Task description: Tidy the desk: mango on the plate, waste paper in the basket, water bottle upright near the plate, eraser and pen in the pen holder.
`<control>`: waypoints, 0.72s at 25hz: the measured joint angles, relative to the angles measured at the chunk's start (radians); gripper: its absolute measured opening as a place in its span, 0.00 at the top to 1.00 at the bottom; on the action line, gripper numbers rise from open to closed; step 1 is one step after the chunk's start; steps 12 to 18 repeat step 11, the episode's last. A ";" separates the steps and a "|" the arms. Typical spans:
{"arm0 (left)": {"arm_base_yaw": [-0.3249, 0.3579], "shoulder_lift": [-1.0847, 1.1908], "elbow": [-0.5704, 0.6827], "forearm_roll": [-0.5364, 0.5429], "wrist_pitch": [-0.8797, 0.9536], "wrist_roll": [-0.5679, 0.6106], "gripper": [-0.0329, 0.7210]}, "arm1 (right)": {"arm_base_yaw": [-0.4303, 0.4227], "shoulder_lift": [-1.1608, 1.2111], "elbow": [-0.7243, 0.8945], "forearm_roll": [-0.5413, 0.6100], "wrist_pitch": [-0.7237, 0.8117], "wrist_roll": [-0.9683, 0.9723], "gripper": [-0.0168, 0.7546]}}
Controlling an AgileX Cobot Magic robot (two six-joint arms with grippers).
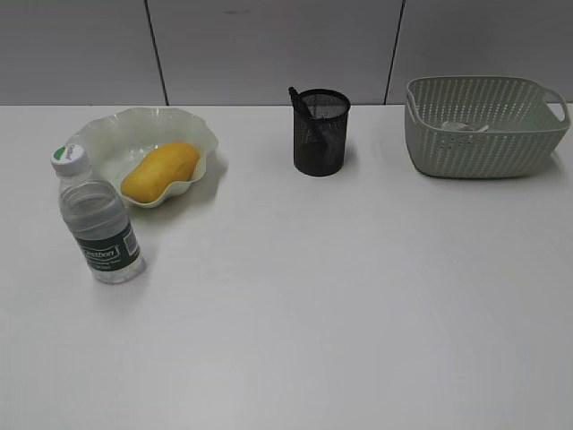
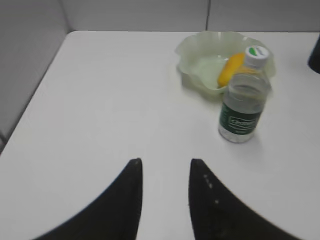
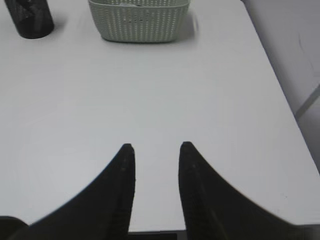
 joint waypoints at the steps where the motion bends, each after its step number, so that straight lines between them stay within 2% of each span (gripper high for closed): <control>1: 0.011 0.000 0.000 0.000 0.000 0.000 0.64 | -0.016 0.000 0.000 0.000 0.000 0.000 0.65; 18: -0.009 0.000 0.000 0.001 0.000 0.000 0.64 | -0.034 -0.001 0.000 0.002 0.000 0.000 0.65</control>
